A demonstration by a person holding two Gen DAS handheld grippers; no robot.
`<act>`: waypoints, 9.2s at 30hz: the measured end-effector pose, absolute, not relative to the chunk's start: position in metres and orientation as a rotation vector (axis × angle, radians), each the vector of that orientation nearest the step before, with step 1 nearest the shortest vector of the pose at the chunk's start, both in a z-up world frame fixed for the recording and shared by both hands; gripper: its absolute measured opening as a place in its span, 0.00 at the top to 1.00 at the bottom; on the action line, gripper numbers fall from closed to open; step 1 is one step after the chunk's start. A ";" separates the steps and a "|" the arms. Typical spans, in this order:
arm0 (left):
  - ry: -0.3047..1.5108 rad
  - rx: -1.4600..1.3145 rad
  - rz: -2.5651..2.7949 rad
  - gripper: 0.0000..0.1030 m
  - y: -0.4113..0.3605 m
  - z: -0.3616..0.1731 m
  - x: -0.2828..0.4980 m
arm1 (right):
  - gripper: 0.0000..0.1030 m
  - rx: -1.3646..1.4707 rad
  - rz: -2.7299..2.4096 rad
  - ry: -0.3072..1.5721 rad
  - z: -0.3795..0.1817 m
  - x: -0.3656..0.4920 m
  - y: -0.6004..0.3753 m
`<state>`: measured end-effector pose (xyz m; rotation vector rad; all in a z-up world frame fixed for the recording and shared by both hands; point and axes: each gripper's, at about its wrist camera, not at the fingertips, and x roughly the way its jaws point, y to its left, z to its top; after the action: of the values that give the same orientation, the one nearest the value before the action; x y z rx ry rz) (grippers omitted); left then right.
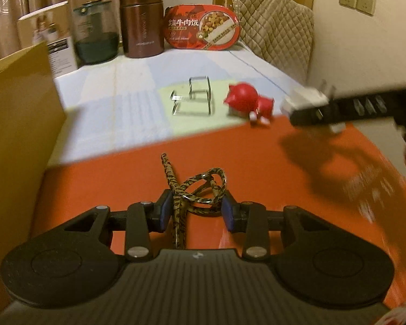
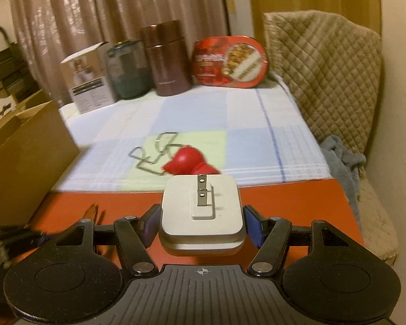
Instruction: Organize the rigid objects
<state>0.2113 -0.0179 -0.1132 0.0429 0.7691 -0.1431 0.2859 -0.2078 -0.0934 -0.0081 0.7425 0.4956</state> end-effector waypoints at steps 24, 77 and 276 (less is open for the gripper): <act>0.632 -0.009 -0.036 0.57 0.003 -0.131 0.151 | 0.41 -0.025 0.556 0.757 -0.090 0.222 -0.183; 0.622 -0.109 -0.081 0.66 0.033 0.027 0.038 | 0.41 -0.054 0.471 0.722 0.005 0.080 -0.169; 0.591 -0.141 -0.020 0.18 0.114 0.081 0.042 | 0.34 0.060 0.621 0.701 0.049 0.097 -0.123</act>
<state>0.0419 0.1139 0.0809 -0.1409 0.5911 -0.0199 0.0966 -0.1230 0.0493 0.0599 0.7012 0.6212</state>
